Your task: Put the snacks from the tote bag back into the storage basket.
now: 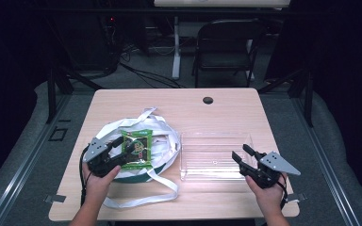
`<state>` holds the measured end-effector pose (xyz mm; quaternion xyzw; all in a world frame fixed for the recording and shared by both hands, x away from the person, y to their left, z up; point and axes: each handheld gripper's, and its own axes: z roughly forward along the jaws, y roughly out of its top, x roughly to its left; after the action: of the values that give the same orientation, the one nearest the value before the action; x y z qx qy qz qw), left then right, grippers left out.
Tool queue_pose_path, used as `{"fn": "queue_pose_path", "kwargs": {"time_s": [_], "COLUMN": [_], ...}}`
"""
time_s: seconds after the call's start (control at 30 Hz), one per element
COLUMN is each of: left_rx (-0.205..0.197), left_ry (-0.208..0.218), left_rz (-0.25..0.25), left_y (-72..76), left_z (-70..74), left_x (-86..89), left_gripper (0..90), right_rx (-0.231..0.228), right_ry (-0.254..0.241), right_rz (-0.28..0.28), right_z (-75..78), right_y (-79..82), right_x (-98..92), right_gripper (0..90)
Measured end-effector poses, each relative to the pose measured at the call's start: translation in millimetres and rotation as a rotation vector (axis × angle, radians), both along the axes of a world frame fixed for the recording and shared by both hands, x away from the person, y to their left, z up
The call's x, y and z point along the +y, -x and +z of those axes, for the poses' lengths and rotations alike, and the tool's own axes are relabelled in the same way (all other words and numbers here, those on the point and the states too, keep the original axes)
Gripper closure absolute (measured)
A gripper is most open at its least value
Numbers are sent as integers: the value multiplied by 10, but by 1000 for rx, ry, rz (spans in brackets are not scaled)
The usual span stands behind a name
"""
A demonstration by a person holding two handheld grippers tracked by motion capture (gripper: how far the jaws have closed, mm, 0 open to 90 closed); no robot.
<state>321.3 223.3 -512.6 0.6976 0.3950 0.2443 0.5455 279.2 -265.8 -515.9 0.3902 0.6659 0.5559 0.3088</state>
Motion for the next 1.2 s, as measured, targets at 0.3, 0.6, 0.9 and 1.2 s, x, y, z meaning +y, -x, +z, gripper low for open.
{"fn": "queue_pose_path", "kwargs": {"time_s": [0.3, 0.6, 0.9, 1.2], "left_rx": [7, 26, 66, 214], "left_ry": [15, 22, 26, 91], "left_rz": [-3, -27, -22, -4], "left_y": [-1, 4, -12, -87], "left_z": [5, 11, 20, 39], "left_x": [-9, 11, 15, 92], "left_gripper": [440, 439, 439, 445], "right_rx": [7, 12, 15, 22], "right_ry": [0, 2, 1, 7], "right_rz": [-2, 1, 0, 3], "right_z": [6, 5, 10, 9], "right_y": [0, -8, -2, -2], "right_x": [6, 20, 12, 9], "right_gripper": [477, 474, 472, 473]}}
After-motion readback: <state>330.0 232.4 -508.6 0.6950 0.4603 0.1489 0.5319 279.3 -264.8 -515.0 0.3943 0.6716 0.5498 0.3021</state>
